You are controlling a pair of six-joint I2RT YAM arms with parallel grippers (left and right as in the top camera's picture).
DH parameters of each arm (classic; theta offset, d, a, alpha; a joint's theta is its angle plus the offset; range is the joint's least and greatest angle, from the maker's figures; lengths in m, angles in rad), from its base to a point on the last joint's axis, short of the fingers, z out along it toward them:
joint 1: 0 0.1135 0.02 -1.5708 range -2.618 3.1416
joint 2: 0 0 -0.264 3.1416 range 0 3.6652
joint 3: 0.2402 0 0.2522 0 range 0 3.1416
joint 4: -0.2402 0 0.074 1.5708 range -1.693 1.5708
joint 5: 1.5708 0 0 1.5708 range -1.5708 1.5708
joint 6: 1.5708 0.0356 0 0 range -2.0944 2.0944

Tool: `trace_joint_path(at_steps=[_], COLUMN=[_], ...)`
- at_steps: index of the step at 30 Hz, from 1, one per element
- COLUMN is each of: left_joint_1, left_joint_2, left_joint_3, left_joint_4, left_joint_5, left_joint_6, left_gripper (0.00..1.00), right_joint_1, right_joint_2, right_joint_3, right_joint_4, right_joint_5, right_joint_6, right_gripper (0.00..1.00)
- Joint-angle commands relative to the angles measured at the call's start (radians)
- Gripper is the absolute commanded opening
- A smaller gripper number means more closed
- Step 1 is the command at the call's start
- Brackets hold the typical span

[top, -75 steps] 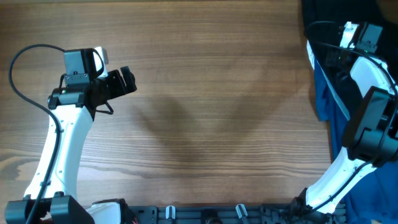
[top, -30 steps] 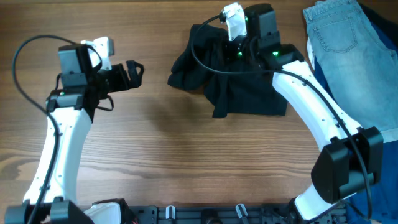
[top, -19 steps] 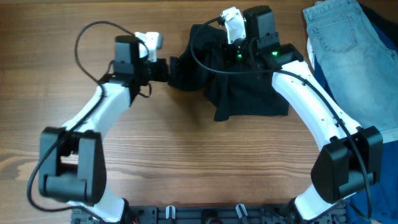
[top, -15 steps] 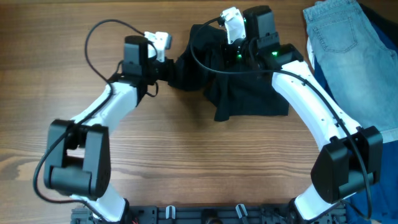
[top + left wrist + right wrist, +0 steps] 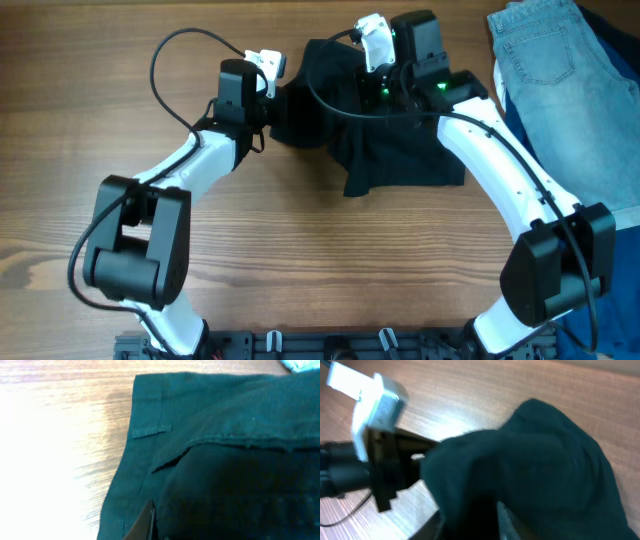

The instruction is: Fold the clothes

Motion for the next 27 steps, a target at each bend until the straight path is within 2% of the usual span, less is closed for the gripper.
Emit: trace_joint_path(at_steps=[1,6,11,17,22,27], left_joint_1=[-0.007,-0.033,-0.061,-0.066,-0.066,-0.065], left_joint_2=[-0.161,-0.333,-0.393,-0.393,-0.393,-0.393], left_joint_3=[0.093,0.149,0.155,0.156,0.156,0.156], left_joint_4=[-0.067,-0.116,-0.117,-0.109,-0.11,-0.117], left_joint_5=[-0.045,-0.045,-0.045,-0.044,-0.044,-0.045], left_joint_6=[-0.014,-0.013,-0.013,-0.014,-0.014,-0.014], left_gripper=[0.04,0.04,0.04,0.04,0.04,0.04], right_joint_1=[-0.028,-0.033,-0.028,0.003,0.041,0.023], right_joint_2=[-0.016,-0.053,-0.053,-0.052,-0.009,0.021], right_joint_3=[0.013,0.013,0.013,0.013,0.013,0.013], right_joint_4=[-0.036,-0.086,-0.079,0.023,0.097,0.071], right_joint_5=[-0.015,-0.04,-0.086,-0.094,0.038,0.274], right_joint_6=[-0.001,-0.054,-0.053,-0.049,-0.019,0.011], right_gripper=[0.42,0.52,0.53,0.53,0.52,0.46])
